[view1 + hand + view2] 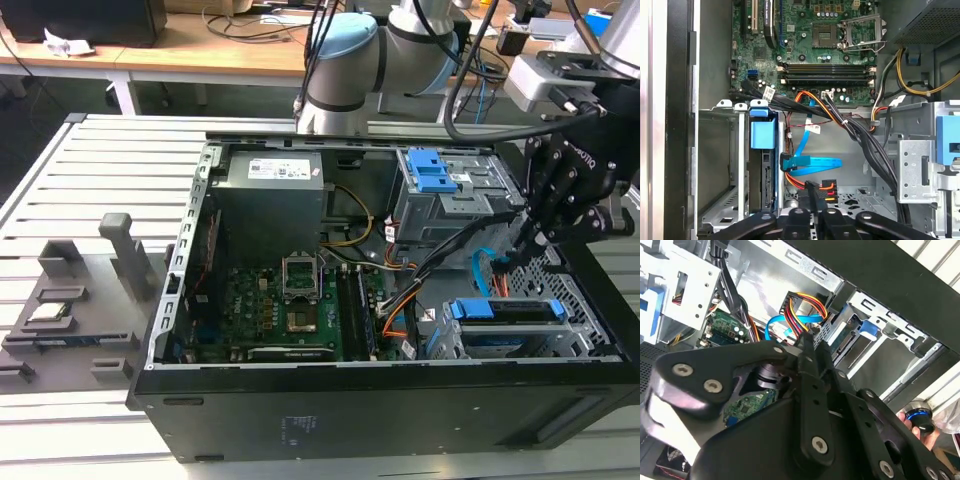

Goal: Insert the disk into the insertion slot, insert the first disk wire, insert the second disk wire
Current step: 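Insert the first disk wire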

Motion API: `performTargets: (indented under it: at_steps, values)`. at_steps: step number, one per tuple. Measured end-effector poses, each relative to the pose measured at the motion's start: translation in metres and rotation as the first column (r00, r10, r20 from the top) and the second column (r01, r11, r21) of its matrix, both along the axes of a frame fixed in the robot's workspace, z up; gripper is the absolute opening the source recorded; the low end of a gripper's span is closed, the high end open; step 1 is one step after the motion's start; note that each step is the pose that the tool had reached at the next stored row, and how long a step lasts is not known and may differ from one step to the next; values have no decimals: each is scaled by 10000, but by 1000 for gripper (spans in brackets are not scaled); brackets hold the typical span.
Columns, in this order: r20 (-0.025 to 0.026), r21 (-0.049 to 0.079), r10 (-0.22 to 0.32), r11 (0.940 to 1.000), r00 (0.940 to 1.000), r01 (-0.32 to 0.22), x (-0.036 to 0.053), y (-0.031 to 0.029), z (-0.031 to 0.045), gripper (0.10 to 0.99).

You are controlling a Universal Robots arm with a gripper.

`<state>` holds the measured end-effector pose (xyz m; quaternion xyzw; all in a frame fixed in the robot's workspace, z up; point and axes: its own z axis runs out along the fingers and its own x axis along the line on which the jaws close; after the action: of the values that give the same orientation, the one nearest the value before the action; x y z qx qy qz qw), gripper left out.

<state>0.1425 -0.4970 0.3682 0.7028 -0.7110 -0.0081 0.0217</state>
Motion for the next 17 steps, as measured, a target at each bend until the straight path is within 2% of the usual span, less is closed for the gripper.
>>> performTargets:
  at_steps: [2,4,7,10,12,17]
  values:
    - [0,-7,-1,10000,10000,1,0,1,-4,302]
    - [0,-71,-1,10000,10000,1,0,0,-25,302]
    - [0,-101,-1,9999,10000,1,0,0,-113,302]
    - [0,-117,0,9999,10000,0,0,0,-118,302]
    - [0,-183,-24,9998,10000,24,0,0,-137,302]
    - [0,-187,-27,9998,10000,27,-1,0,-139,302]
